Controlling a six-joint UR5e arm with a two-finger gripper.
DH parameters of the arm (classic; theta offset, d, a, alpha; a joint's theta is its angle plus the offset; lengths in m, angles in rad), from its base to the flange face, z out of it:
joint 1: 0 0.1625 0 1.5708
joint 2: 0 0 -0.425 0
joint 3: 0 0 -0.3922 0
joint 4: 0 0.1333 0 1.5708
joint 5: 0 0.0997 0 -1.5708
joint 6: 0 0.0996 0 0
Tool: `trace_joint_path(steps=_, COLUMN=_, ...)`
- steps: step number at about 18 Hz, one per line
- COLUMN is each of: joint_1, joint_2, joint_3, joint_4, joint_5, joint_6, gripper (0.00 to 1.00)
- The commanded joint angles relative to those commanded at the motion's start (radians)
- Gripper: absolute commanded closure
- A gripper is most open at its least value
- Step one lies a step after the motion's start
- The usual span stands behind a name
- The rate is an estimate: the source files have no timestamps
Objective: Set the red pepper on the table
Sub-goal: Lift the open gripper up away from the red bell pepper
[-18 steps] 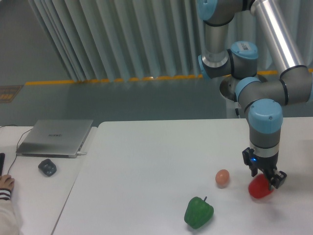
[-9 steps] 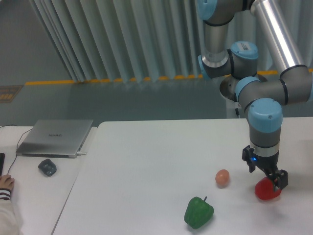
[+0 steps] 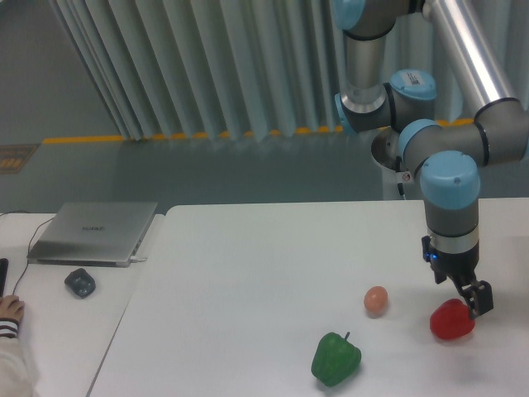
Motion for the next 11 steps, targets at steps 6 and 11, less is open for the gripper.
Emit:
trace_joint_path(steps=6, joint_1=0.005, joint_2=0.006, joint_3=-0.002, joint_4=0.000, joint_5=0.002, joint_6=0.123, gripper=0.00)
trace_joint_path(steps=11, joint_1=0.018, joint_2=0.015, joint_3=-0.005, joint_4=0.000, joint_5=0.000, joint_6=0.143, gripper=0.00)
